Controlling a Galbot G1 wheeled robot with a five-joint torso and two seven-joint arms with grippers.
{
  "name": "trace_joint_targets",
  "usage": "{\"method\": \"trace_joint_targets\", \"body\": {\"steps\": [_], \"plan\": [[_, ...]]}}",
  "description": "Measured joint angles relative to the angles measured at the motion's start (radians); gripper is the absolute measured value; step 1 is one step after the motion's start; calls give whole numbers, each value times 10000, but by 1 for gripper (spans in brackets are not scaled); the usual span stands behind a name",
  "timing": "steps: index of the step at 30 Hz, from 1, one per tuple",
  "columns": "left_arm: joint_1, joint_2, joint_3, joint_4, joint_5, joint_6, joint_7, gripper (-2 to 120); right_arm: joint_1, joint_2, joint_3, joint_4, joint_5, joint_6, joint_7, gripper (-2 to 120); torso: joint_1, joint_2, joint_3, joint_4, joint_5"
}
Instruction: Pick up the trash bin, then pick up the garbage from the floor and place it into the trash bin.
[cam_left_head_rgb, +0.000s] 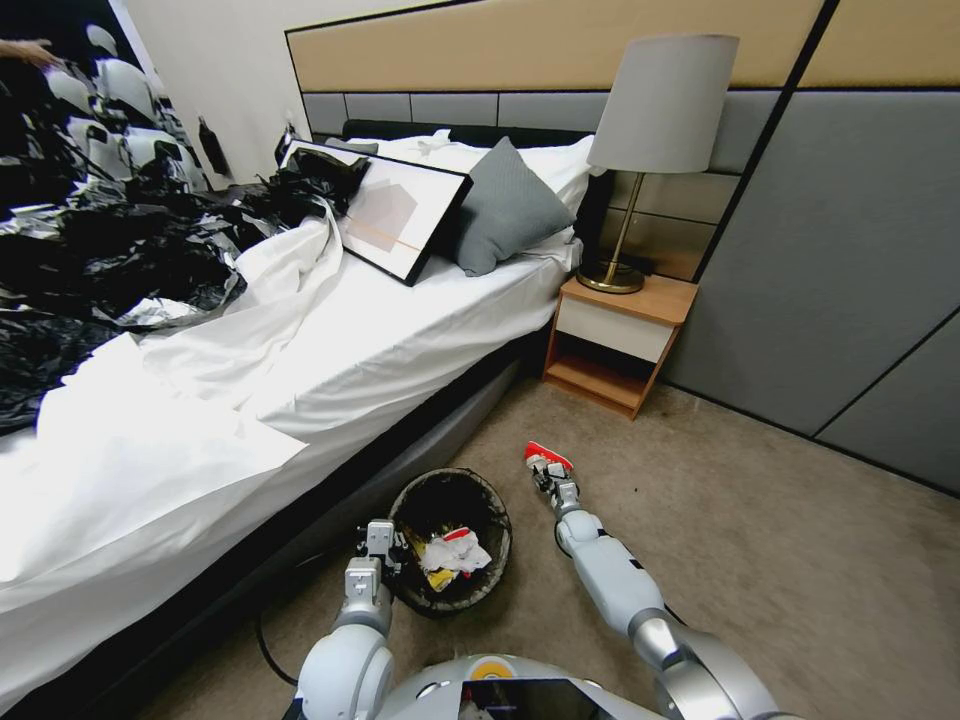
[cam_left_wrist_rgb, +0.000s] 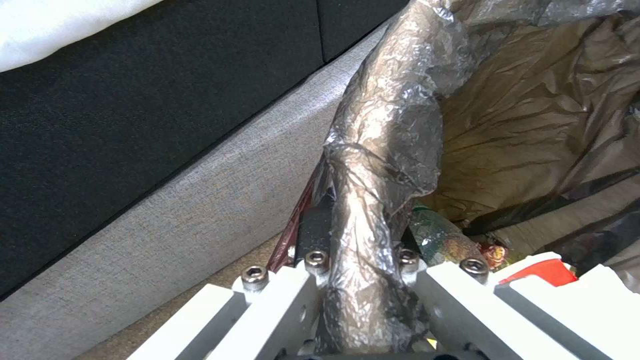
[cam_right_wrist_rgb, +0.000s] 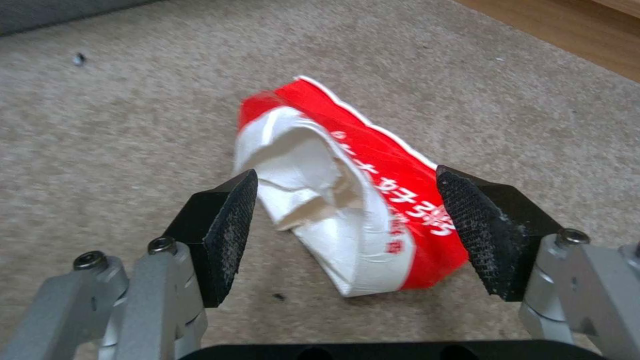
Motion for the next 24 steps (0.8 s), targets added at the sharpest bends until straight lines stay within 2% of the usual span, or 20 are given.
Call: {"method": "trace_joint_targets", "body": {"steps": [6, 12, 24], "plan": [[-4, -5, 10, 0, 0, 0, 0, 0, 248, -56, -8, -388, 24, 40, -128, 71, -1, 0, 0, 0, -1], [15, 9, -1, -23, 0, 0, -2, 0, 615, -61, -8, -965, 43, 78, -211, 67, 0, 0, 1, -1, -1], [88, -19, 41, -14, 46, -7, -4, 0, 1290, 66, 0, -1938, 284, -137, -487, 68, -1, 0, 1, 0, 0]]}}
